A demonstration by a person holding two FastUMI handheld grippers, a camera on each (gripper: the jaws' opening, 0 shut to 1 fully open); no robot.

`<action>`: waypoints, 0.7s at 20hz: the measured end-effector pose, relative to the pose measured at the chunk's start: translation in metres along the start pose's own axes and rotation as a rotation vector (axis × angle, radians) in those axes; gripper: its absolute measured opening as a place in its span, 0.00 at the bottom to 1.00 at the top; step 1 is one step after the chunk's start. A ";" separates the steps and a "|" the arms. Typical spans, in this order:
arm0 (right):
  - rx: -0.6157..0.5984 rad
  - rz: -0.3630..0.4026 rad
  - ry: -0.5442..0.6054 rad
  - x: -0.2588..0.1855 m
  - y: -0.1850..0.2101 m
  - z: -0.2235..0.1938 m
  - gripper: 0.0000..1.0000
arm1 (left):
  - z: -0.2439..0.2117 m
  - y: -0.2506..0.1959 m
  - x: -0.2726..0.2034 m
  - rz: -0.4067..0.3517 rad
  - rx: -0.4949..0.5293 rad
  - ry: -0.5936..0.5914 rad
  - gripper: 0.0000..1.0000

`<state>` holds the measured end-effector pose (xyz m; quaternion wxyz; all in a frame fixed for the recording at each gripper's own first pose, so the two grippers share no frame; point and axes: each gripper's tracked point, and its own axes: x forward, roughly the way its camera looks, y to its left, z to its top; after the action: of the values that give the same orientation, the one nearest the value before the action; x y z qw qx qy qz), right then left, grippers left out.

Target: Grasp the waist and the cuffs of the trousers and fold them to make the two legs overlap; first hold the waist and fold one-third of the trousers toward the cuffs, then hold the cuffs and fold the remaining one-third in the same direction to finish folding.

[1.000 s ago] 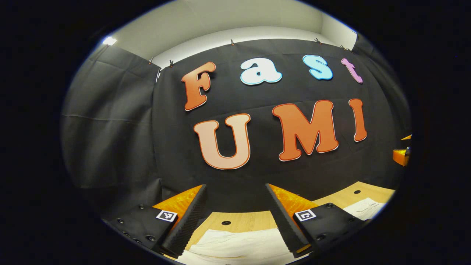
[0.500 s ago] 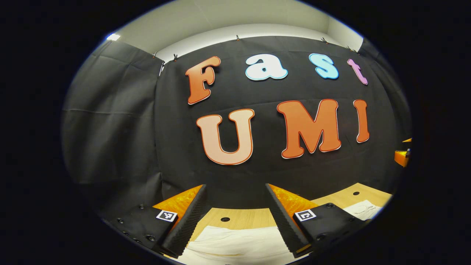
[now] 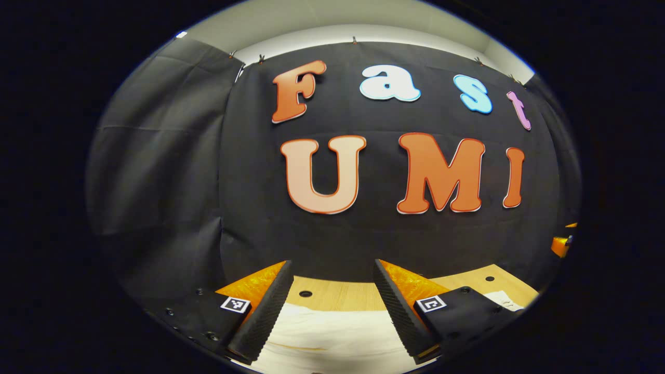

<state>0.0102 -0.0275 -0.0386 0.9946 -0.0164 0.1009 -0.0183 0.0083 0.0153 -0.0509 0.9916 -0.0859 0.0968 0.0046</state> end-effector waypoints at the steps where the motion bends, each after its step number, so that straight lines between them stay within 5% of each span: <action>1: 0.029 0.012 0.032 0.001 0.001 -0.007 0.98 | -0.009 0.005 0.002 0.007 -0.024 0.033 1.00; 8: 0.146 -0.009 0.218 0.013 -0.017 -0.056 0.99 | -0.087 0.053 0.003 0.069 -0.190 0.273 0.98; 14: 0.221 -0.018 0.378 0.017 -0.027 -0.103 0.99 | -0.169 0.094 -0.001 0.130 -0.463 0.508 0.99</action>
<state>0.0054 -0.0582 -0.1417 0.9535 0.0954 0.2831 -0.0409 -0.0271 0.0794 -0.2298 0.8878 -0.3005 0.3419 0.0680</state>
